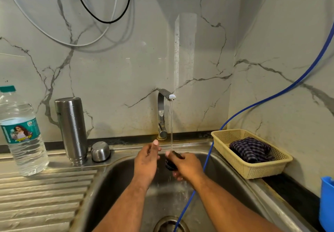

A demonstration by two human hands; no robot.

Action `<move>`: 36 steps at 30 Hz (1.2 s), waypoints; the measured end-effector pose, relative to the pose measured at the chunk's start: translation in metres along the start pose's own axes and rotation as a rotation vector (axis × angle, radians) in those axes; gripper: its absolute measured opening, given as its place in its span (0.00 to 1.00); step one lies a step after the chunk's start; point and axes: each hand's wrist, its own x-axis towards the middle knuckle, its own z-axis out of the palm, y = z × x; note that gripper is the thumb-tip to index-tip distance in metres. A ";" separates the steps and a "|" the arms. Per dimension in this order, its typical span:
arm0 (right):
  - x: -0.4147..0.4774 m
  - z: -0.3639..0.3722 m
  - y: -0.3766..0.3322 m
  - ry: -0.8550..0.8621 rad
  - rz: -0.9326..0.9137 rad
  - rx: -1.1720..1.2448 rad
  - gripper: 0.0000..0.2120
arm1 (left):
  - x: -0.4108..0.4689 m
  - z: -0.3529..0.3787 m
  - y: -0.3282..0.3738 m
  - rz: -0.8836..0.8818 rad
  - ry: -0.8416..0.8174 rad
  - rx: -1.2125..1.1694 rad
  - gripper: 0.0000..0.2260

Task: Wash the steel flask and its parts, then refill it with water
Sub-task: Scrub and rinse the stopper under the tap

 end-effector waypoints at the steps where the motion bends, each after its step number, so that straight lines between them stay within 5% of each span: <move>1: 0.000 -0.001 0.002 -0.001 -0.056 -0.085 0.19 | -0.001 0.001 0.001 -0.011 0.010 -0.004 0.19; 5: 0.002 0.001 0.003 -0.020 -0.110 -0.164 0.24 | 0.003 0.007 0.012 -0.035 0.012 -0.027 0.36; 12: 0.010 0.012 0.005 -0.035 -0.216 -0.202 0.29 | 0.031 0.024 0.046 -0.050 -0.154 0.134 0.35; 17: 0.015 0.017 0.008 -0.030 -0.229 -0.114 0.19 | 0.042 0.044 0.048 -0.065 -0.141 0.166 0.38; 25: 0.016 0.009 0.004 -0.022 -0.079 -0.118 0.13 | 0.032 0.035 0.048 -0.022 -0.199 0.225 0.33; 29: 0.012 -0.001 0.004 -0.065 -0.029 -0.315 0.13 | 0.011 0.012 0.042 0.047 -0.138 0.461 0.15; 33: -0.002 -0.013 -0.022 0.027 -0.150 -0.088 0.16 | -0.018 -0.035 0.043 0.064 -0.149 0.610 0.11; 36: -0.023 -0.023 -0.040 -0.095 -0.060 0.207 0.20 | -0.038 -0.074 0.053 0.099 -0.173 0.632 0.11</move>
